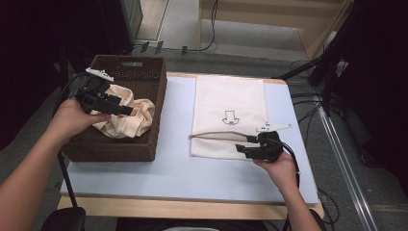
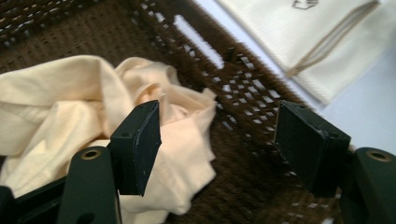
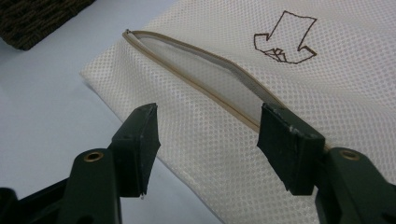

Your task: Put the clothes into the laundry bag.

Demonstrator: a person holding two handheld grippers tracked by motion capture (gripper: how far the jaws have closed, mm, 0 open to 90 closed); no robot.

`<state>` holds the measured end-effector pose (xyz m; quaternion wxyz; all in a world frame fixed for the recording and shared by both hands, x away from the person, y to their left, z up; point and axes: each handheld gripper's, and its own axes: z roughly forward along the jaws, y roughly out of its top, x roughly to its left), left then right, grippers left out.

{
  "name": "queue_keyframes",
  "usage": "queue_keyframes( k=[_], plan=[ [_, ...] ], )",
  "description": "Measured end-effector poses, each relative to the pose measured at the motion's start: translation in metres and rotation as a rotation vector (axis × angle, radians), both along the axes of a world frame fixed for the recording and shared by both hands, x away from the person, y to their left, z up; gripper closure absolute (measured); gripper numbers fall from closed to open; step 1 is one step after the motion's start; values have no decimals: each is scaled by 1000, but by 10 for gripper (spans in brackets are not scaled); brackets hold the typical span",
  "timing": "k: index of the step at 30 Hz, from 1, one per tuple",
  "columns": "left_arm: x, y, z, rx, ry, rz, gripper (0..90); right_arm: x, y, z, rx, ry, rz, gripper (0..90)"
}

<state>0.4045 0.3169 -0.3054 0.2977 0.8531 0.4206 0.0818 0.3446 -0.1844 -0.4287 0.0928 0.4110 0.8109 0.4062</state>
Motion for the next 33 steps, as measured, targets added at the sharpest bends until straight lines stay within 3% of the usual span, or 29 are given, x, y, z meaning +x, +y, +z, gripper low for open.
queue_keyframes(
  k=[3,7,8,9,10,12,13,18,20,24,29,32,33],
  plan=[
    [10,6,-10,32,1,29,297,0,0,0,3,4,0,392],
    [19,12,-19,27,13,57,263,0,0,0,4,4,-1,391],
    [25,16,-27,30,27,92,212,0,0,-1,2,5,1,391],
    [25,16,-27,30,27,92,179,0,0,-1,2,5,1,391],
    [31,20,-34,32,42,129,149,0,0,-1,2,5,2,391],
    [33,23,-39,29,53,150,131,0,0,-1,2,5,3,391],
    [37,27,-45,30,71,190,71,-1,-1,-1,0,4,3,391],
    [45,38,-61,22,129,256,19,-1,-2,-1,0,7,2,391],
    [47,38,-66,25,137,251,59,-1,-2,-1,-1,10,4,390],
    [53,27,-83,76,120,253,72,-1,0,-2,-4,14,8,389],
    [58,24,-100,117,146,248,70,-1,0,-2,-7,10,12,387],
    [57,22,-108,167,91,213,71,-1,-1,-2,-10,8,9,380],
    [57,22,-108,167,91,213,70,-1,-1,-2,-11,7,8,376]
  ],
)
